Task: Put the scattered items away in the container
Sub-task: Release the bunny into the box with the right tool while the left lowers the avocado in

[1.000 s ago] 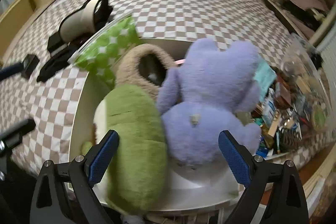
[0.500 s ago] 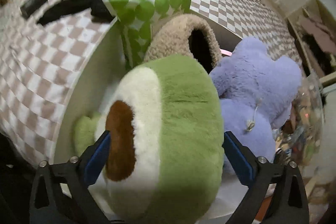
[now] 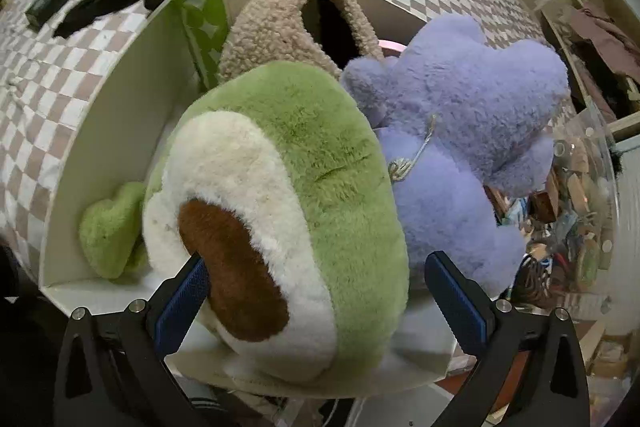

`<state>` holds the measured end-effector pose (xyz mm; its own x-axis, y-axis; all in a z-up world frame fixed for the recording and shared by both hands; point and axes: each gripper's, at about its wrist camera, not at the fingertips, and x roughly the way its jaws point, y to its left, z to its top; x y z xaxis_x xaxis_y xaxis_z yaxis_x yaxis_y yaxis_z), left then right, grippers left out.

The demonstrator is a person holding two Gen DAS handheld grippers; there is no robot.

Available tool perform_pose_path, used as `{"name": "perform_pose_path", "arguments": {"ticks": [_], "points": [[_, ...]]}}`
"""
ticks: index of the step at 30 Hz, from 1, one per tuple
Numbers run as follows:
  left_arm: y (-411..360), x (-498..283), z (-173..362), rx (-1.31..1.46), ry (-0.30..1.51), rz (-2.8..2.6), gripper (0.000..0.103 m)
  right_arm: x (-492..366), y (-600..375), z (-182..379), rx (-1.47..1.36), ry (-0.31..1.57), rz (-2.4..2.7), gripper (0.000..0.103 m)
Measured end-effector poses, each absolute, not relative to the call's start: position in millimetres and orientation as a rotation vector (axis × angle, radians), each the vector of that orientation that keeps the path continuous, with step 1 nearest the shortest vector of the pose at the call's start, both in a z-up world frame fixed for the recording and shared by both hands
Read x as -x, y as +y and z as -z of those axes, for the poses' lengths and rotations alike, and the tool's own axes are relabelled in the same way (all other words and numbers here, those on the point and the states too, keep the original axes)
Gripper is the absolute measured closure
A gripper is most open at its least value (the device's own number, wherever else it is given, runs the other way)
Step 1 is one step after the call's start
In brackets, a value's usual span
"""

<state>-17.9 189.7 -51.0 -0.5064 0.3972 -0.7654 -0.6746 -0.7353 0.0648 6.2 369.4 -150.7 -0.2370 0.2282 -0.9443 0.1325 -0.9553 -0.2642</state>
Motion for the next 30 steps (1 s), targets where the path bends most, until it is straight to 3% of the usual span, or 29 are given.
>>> {"name": "perform_pose_path", "arguments": {"ticks": [10, 15, 18, 30], "points": [[188, 15, 49, 0.992, 0.482, -2.255, 0.009, -17, 391, 88, 1.58, -0.044, -2.636, 0.0], [184, 17, 49, 0.977, 0.482, -2.285, 0.009, -7, 380, 89, 1.499, -0.014, -2.635, 0.0], [180, 20, 48, 0.981, 0.464, -2.301, 0.002, -2, 380, 81, 1.445, 0.007, -2.659, 0.0], [142, 42, 36, 1.01, 0.306, -2.398, 0.0, 24, 348, 57, 1.277, 0.143, -2.797, 0.0]]}}
